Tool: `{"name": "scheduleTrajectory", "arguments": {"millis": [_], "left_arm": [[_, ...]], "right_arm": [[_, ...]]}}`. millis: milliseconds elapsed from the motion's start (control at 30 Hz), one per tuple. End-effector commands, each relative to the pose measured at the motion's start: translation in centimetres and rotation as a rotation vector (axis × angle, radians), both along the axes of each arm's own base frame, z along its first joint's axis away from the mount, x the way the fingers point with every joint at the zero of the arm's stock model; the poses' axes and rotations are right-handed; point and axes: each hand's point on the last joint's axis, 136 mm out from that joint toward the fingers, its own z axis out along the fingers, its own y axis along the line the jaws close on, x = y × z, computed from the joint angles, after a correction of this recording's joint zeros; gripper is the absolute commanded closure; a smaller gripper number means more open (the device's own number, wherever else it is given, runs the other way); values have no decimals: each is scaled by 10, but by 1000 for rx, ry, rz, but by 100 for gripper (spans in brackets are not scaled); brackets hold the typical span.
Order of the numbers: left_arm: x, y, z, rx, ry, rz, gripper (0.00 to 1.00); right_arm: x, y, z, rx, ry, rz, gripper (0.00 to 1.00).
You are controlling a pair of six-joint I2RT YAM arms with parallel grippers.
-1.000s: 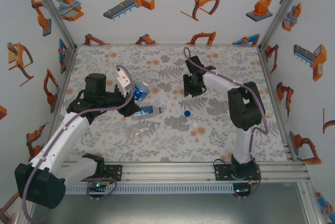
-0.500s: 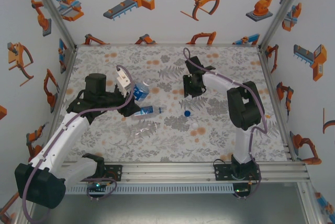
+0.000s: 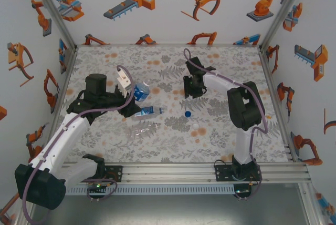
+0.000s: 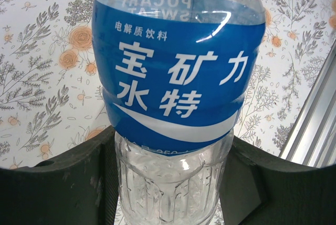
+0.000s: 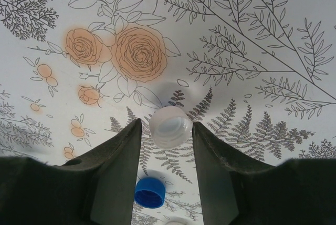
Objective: Screw on the bottle caps
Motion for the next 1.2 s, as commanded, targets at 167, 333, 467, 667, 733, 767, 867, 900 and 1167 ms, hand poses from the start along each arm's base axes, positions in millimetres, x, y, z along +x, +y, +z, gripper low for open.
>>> {"name": "scheduleTrajectory", "arguments": {"millis": [167, 333, 467, 667, 733, 767, 867, 900, 1167], "left_arm": [[-4, -1, -1, 9, -8, -18, 95], [-5, -1, -1, 10, -8, -19, 95], [-4, -1, -1, 12, -8, -17, 95], [-4, -1, -2, 13, -7, -18, 95], [-4, -1, -2, 14, -6, -17, 95], [-4, -1, -2, 13, -7, -19, 95], [-4, -1, -3, 14, -3, -18, 95], [-3, -1, -4, 15, -1, -16, 95], [-3, -2, -4, 17, 4, -19, 95]], "right_arm": [[-7, -5, -19, -2, 42, -20, 62], [-7, -4, -20, 5, 44, -24, 69], [-7, -2, -21, 36, 44, -34, 74], [-6, 2, -17, 189, 54, -69, 75], [-5, 1, -12, 307, 56, -110, 75], [-4, -1, -10, 371, 57, -141, 75], [-9, -19, -11, 519, 71, -238, 74], [-12, -27, -14, 554, 79, -270, 72], [-53, -96, -47, 561, 165, -530, 62]]}}
